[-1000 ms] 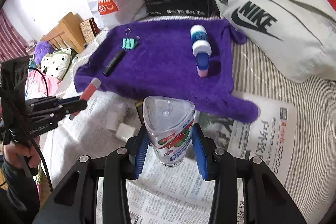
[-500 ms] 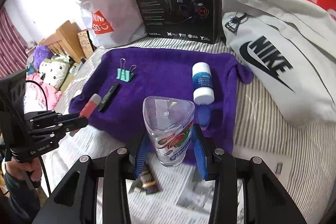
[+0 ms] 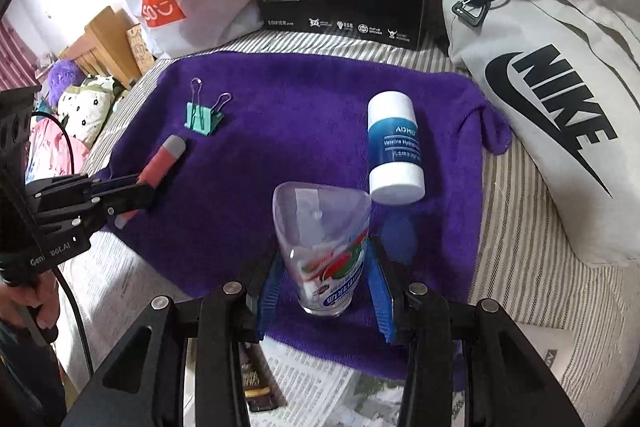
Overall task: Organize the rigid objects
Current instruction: 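Lower the highlighter onto the towel while the right gripper sets the mint bottle there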
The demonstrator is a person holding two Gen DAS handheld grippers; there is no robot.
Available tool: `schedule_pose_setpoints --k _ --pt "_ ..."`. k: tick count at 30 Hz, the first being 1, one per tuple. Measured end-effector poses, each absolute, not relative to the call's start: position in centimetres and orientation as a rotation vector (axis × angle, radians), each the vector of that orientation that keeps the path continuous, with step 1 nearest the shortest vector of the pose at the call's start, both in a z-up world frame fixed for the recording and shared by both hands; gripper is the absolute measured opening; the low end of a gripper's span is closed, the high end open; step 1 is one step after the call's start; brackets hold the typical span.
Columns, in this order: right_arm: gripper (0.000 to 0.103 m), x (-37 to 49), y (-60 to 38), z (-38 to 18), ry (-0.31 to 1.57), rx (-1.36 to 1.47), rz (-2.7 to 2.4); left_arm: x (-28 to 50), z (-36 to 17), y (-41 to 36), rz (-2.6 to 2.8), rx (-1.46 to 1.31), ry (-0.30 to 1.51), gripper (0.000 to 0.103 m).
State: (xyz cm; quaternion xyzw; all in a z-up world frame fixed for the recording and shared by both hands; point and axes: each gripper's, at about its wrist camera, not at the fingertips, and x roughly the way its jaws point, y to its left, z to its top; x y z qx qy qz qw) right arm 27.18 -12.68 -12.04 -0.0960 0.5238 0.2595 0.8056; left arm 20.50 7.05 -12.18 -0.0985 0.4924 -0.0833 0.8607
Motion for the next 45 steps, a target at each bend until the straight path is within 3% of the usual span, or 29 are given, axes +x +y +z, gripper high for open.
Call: schedule_pose_setpoints --k 30,33,37,39,42,45 --pt "0.041 28.5 -8.8 -15.4 1.164 -0.364 0.580 24.1 -14.2 6.0 -0.162 -0.133 1.072 0.012" --pt "0.043 28.1 -8.7 -15.4 1.146 -0.386 0.589 23.9 -14.2 5.8 -0.157 -0.118 1.066 0.013" --pt "0.054 28.0 -8.9 -15.4 1.162 -0.377 0.607 23.6 -14.2 5.8 -0.156 -0.112 1.067 0.013" --pt "0.061 27.8 -9.0 -15.5 1.177 -0.377 0.607 23.4 -14.2 5.9 -0.159 -0.121 1.066 0.014" --pt "0.061 27.4 -9.5 -15.4 1.184 -0.364 0.612 23.1 -14.2 6.1 -0.165 -0.136 1.066 0.019" --pt "0.061 27.1 -10.4 -14.8 1.186 -0.319 0.615 22.6 -14.1 5.9 -0.181 -0.144 1.062 0.031"
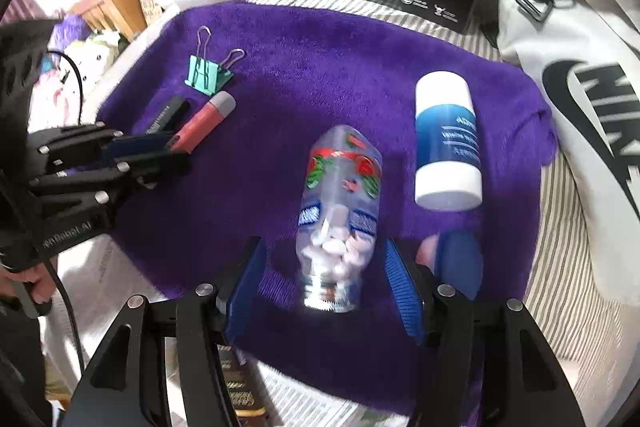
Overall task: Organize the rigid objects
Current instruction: 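Lower the highlighter onto the towel while the right gripper sets the mint bottle there, then grasp the white tape roll with the left gripper while the right gripper grasps the white charger cube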
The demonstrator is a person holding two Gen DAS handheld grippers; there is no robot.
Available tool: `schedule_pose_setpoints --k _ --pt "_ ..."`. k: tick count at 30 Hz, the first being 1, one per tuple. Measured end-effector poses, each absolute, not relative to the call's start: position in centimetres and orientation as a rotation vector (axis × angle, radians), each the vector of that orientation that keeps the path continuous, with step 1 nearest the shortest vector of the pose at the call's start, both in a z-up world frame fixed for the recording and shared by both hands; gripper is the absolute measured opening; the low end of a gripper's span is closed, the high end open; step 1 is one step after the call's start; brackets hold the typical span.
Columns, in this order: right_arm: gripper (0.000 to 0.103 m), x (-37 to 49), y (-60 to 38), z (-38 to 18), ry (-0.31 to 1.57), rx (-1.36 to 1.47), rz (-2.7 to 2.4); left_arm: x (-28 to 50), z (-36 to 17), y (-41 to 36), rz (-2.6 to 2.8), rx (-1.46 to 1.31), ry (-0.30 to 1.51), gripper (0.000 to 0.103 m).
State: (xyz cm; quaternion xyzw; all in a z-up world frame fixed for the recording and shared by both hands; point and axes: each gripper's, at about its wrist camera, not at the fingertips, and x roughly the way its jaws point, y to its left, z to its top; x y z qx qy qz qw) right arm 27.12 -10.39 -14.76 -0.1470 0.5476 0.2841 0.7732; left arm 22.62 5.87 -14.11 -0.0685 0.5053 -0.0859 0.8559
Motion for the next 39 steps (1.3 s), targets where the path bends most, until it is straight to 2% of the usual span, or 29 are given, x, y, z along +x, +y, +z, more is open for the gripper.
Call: schedule_pose_setpoints --k 4,9,11,12,19,27,39 --pt "0.061 26.1 -11.5 -13.3 1.165 -0.293 0.603 21.8 -14.0 5.2 -0.172 -0.137 1.065 0.043" --pt "0.061 23.9 -13.3 -11.0 1.124 -0.249 0.585 20.0 -13.0 5.0 -0.161 -0.180 1.052 0.046" --pt "0.061 22.7 -13.9 -10.0 1.103 -0.241 0.574 18.9 -12.2 4.8 -0.152 -0.176 1.037 0.059" --pt "0.061 22.1 -14.3 -9.7 1.093 -0.238 0.567 18.0 -11.5 4.5 -0.137 -0.168 1.018 0.060" --pt "0.066 16.7 -16.8 -7.3 1.030 -0.171 0.535 12.4 -9.2 2.6 -0.159 -0.155 0.980 0.061" --pt "0.070 11.9 -20.8 -8.0 1.041 -0.083 0.499 9.3 -10.5 0.9 -0.126 -0.175 1.014 0.061" --pt "0.070 8.3 -24.7 -10.9 1.123 0.025 0.477 11.8 -12.8 -1.4 -0.043 -0.142 1.076 0.061"
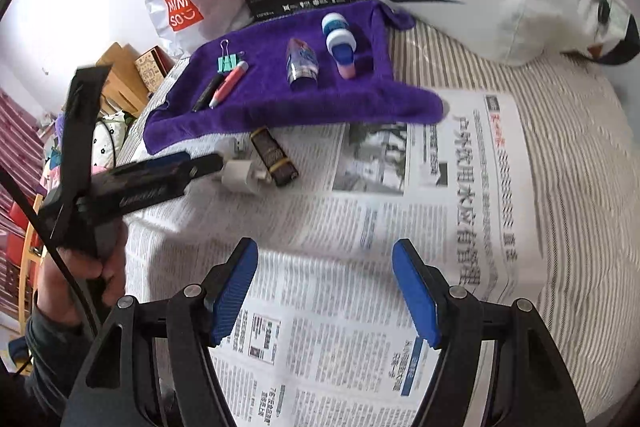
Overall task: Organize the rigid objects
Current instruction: 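Grasp the white tape roll with the left gripper while the right gripper grasps the white charger cube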
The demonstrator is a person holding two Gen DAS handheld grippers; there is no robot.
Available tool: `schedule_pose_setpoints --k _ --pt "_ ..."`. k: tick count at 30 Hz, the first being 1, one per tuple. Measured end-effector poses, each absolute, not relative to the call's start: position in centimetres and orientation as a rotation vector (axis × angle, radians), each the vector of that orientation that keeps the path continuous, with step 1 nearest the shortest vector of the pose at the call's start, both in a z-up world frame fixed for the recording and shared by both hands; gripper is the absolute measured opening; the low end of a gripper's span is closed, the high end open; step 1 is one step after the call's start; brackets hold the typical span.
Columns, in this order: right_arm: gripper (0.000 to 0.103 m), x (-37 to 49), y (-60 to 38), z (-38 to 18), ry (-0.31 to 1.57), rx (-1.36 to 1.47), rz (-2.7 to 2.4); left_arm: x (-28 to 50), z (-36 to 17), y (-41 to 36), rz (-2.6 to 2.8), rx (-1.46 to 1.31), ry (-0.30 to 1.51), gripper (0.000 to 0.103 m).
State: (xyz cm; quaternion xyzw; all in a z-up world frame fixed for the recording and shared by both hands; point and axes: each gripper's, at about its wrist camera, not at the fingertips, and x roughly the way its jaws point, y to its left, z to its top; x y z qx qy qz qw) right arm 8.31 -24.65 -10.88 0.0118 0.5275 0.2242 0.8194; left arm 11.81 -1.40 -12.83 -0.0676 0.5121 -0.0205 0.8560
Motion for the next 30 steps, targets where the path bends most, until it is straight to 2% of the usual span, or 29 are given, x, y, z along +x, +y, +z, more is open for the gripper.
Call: schedule_pose_setpoints --k 19,21,23,24,26,30 --pt "0.070 8.4 -23.3 -12.4 1.153 -0.006 0.514 11.0 -14.2 -2.5 -0.047 -0.029 1.077 0.059" --pt "0.070 8.6 -23.5 -12.7 1.161 -0.002 0.506 10.8 -14.5 -2.6 -0.053 -0.005 1.081 0.055" --pt "0.070 8.7 -23.6 -12.9 1.166 -0.004 0.502 10.6 -14.8 -2.7 -0.074 0.001 1.087 0.045" --pt "0.070 8.8 -23.5 -13.0 1.167 -0.007 0.501 10.5 -14.8 -2.8 -0.076 0.005 1.079 0.045" --pt "0.070 8.9 -23.3 -13.1 1.168 -0.012 0.502 10.5 -14.7 -2.8 -0.083 0.018 1.065 0.030" --pt "0.070 9.6 -22.3 -13.1 1.162 -0.040 0.515 10.5 -14.5 -2.3 -0.122 -0.016 1.053 0.029"
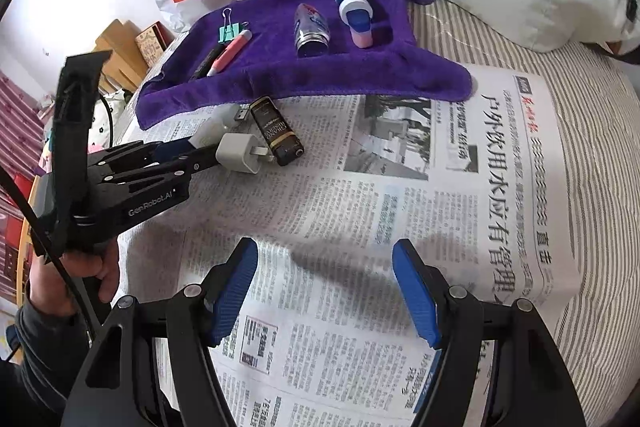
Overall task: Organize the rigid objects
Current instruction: 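Grasp the white tape roll with the left gripper while the right gripper grasps the white charger cube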
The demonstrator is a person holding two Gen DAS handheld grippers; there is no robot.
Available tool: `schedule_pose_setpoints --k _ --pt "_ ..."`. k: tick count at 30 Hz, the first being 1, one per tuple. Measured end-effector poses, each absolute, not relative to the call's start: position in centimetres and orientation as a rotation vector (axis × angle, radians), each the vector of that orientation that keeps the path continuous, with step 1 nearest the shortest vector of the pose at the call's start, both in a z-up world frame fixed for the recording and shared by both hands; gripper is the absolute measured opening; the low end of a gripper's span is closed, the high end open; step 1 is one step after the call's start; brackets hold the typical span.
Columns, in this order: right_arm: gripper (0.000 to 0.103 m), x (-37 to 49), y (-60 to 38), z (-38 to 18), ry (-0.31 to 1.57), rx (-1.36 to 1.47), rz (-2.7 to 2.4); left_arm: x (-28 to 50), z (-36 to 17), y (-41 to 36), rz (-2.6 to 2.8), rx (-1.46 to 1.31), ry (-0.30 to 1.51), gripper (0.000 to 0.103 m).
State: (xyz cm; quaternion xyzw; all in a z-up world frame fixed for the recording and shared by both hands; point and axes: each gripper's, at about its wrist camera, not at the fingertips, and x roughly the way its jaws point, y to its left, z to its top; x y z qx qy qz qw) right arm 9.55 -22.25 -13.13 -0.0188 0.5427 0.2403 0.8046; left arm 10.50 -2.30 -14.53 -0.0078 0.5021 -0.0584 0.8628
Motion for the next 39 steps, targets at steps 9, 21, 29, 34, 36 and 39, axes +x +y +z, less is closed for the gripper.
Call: schedule_pose_setpoints --k 9,21,29,34,36,39 --pt "0.069 12.3 -16.9 -13.5 1.125 -0.133 0.618 9.3 -14.1 1.2 -0.080 -0.057 1.059 0.029" --pt "0.068 14.0 -11.7 -15.1 1.090 -0.192 0.491 8.6 -14.5 4.8 -0.066 -0.149 1.059 0.030" --pt "0.068 13.6 -15.6 -15.5 1.111 -0.143 0.439 8.4 -14.5 4.9 -0.075 -0.165 1.046 0.030" --pt "0.068 14.0 -16.1 -15.8 1.108 -0.122 0.456 8.3 -14.5 4.8 -0.077 -0.167 1.044 0.030" --pt "0.068 14.2 -15.7 -15.8 1.102 -0.143 0.459 8.4 -14.5 4.8 -0.075 -0.167 1.044 0.030" --pt "0.059 14.2 -15.1 -15.8 1.097 -0.164 0.468 8.4 -14.5 4.8 -0.072 -0.162 1.047 0.030"
